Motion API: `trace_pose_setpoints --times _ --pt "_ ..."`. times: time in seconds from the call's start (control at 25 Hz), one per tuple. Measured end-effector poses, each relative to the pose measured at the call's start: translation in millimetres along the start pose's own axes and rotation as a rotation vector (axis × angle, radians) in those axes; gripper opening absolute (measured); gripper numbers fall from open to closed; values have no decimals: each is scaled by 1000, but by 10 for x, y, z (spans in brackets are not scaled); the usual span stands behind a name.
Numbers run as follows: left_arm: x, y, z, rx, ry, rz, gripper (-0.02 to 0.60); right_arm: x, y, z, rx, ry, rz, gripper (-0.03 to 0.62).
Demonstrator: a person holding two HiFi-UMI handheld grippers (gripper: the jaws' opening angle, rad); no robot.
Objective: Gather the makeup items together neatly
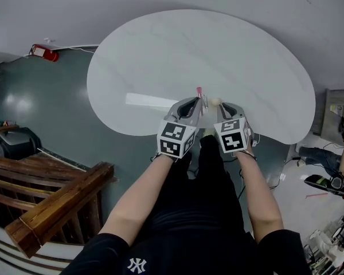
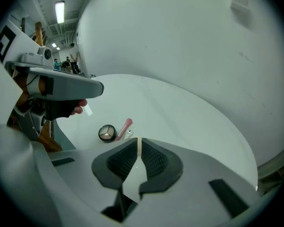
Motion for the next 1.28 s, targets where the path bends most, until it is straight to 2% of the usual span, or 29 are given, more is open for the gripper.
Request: trace_pose_setpoints --times 0.12,0.48,0.8,1.04,1.28 --pt "-65 44 25 6 0 8 8 -101 4 -29 58 8 53 21" --pt "-344 250 144 19 7 43 8 -505 154 -94 219 69 249 15" --pt "-641 465 298 57 -37 86 8 -974 438 -137 303 101 395 15" --pt "-827 821 343 53 -32 121 8 -1322 689 -142 291 86 520 15" --pt "-1080 1178 443 112 -42 197 8 -1624 867 -180 276 68 604 15"
Point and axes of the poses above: the fingertips, and each gripper's own axes: x forward along the fingers, z to its right, y out of its top, the point moved 9 cm from there along -x, backward along the fingers, and after that the axes turned 2 degrees about -z, right-handed, at the moved point
